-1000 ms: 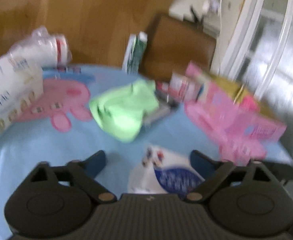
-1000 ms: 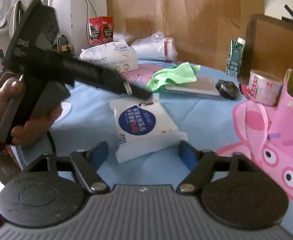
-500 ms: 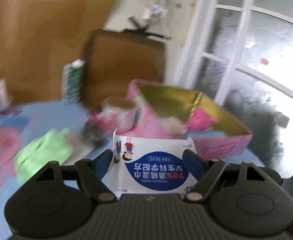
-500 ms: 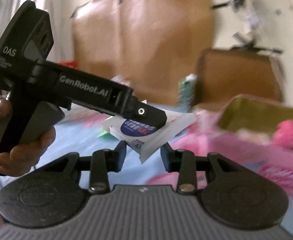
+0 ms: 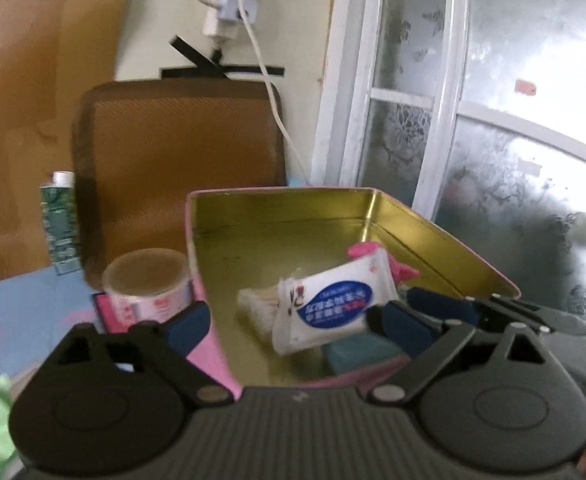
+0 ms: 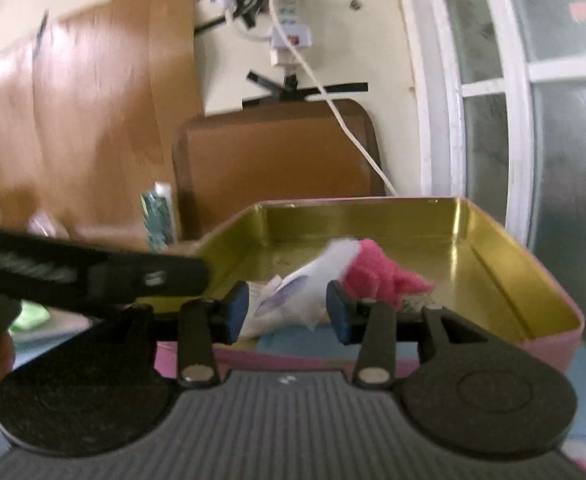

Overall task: Organize soft objects
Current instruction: 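Lower the wet-wipe pack into the pink tin and open the left tool, then move the right tool onto the dark round tape roll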

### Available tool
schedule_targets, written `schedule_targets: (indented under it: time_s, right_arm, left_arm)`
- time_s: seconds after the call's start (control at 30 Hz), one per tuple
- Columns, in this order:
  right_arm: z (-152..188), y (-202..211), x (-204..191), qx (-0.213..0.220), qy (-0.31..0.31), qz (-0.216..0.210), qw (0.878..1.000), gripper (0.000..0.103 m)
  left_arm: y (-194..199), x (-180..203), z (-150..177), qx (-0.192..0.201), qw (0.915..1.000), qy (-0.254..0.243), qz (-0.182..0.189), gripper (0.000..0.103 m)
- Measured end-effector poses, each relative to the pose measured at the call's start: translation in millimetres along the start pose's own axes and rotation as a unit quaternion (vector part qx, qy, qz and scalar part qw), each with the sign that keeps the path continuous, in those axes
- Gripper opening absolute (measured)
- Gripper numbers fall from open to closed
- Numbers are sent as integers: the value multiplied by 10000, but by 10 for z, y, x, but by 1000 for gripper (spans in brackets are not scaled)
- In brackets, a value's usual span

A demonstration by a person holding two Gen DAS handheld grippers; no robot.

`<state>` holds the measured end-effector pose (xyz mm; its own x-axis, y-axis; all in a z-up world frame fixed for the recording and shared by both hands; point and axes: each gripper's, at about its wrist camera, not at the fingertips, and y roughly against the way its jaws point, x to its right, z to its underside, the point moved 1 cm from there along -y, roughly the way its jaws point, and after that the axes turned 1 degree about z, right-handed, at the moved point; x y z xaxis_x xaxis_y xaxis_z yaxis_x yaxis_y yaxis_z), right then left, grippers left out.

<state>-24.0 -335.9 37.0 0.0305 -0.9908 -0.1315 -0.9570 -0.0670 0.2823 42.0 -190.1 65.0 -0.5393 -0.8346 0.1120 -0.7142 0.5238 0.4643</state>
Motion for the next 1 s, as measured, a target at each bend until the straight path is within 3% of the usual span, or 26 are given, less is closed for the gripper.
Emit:
schedule_targets:
  time_s: [0.17,0.3,0.5,0.63,0.73,0.87,1.0]
  right_arm:
    - [80,198,-94,405,-37,-38,9992,46]
    - [28,206,-344,463,-96,-561,9973,46]
    - [35,52,-994,86,297,-1605,9866,46]
    - [67,-285,-1411,-279,656,-1721,9825,46]
    - [32,-674,-1534,-678,527,-1585,9836,46]
    - [14,-1098,-1579,-1091,296,-1211,9862,48]
    - [90,-1345,-1599,-1353,258,-975,9857,61]
  left_arm:
    - [556,-399,292,266,9988,333,-228,97]
    - [997,-952,597,384,9907,965,-881,97]
    - [1572,-1824,1103,341,9567,2034,-2053,97]
    - [1733,-2023,1275,434,9448,2328,-2264,97]
    - [1768,-1987,1278,620,9483,2216,-2185,98]
    - [1735,-1749,1251,704,9607,1517,-2216,100]
    - [1677,-1587,1219,708,9662,1110,-2217,100]
